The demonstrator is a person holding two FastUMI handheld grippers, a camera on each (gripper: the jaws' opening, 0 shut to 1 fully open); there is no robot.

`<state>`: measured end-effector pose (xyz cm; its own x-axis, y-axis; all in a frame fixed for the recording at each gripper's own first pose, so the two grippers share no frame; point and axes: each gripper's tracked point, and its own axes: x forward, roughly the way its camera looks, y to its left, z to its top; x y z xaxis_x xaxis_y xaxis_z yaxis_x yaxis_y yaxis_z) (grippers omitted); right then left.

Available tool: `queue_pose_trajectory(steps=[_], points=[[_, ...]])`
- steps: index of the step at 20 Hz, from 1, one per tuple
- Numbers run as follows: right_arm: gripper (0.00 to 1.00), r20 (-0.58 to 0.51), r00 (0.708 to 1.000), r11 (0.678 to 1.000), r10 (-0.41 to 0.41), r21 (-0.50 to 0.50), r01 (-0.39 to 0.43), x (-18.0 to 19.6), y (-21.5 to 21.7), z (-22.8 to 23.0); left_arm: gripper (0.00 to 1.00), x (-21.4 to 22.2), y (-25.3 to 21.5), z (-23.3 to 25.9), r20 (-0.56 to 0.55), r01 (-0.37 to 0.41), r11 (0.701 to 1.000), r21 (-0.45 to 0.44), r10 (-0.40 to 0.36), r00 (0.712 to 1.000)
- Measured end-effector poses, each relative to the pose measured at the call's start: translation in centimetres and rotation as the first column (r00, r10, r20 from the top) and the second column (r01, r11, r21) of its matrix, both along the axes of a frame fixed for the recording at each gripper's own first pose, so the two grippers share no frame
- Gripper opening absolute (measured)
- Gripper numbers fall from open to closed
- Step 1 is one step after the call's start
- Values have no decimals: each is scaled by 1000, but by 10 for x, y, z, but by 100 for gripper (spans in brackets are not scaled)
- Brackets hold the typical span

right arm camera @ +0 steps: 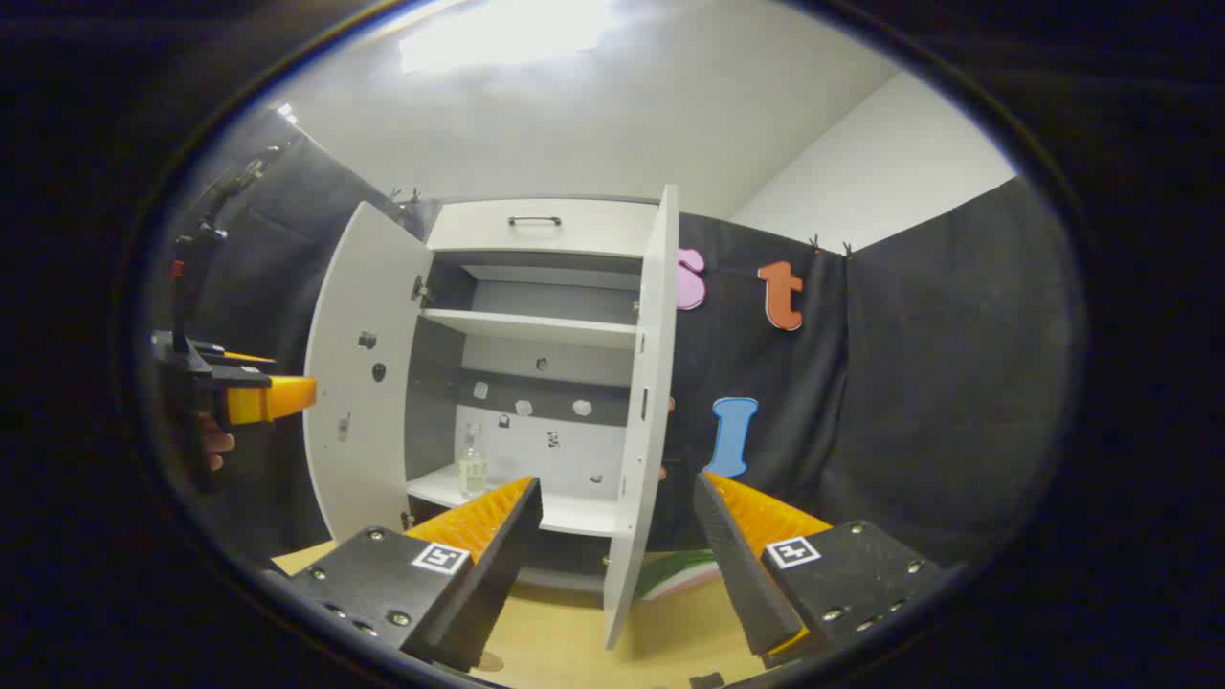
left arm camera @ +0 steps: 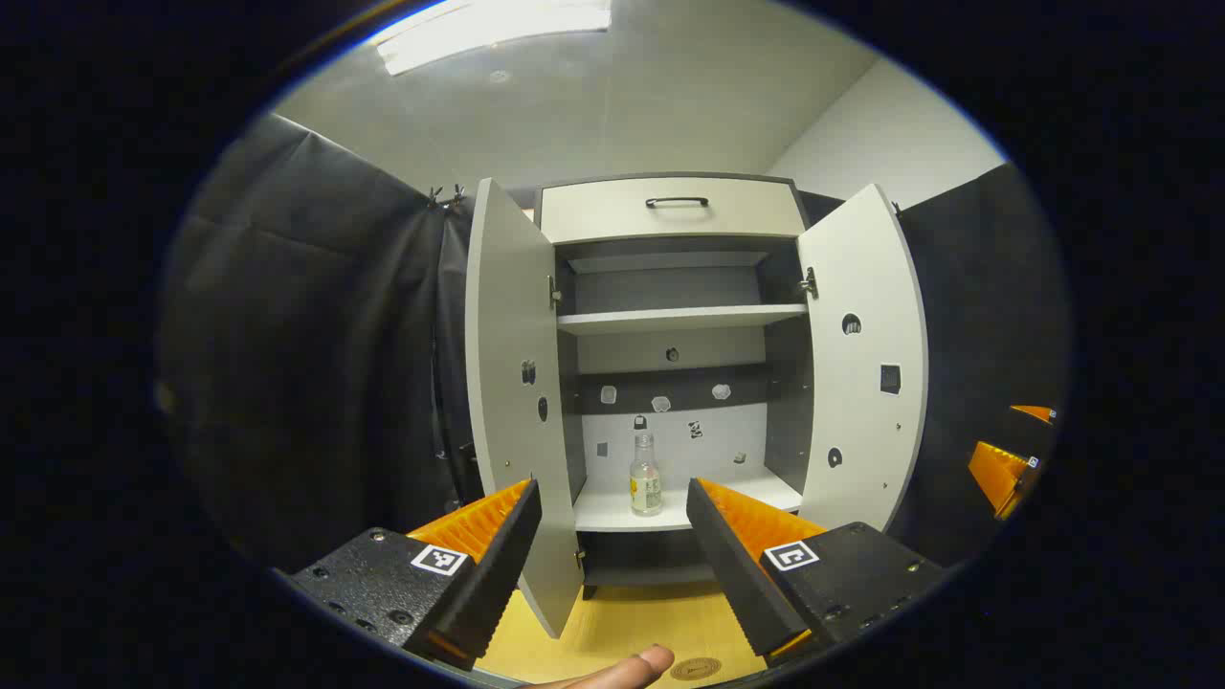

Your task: Grasp the bottle in the cabinet with the left hand and place it on the coaster, then close the right door with the right hand and the left door with the left hand.

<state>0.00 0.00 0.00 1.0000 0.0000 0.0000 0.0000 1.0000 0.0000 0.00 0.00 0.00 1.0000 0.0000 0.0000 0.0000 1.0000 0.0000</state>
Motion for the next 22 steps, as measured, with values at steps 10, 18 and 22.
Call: queue_pose_trajectory(steps=[10, 18, 22], points=[[96, -43, 999, 1000, -5, 17, 6, 51, 29, -17, 97, 62, 8, -19, -28, 36, 999, -13, -36, 999], [96, -37, 999, 1000, -2, -2, 2, 94, 43, -22, 97, 120, -7, -38, -38, 78, 996, -45, -79, 996], [97, -41, 999, 1000, 13, -4, -13, 114, 51, -26, 97, 162, -12, -51, -49, 93, 992, -80, -97, 994]])
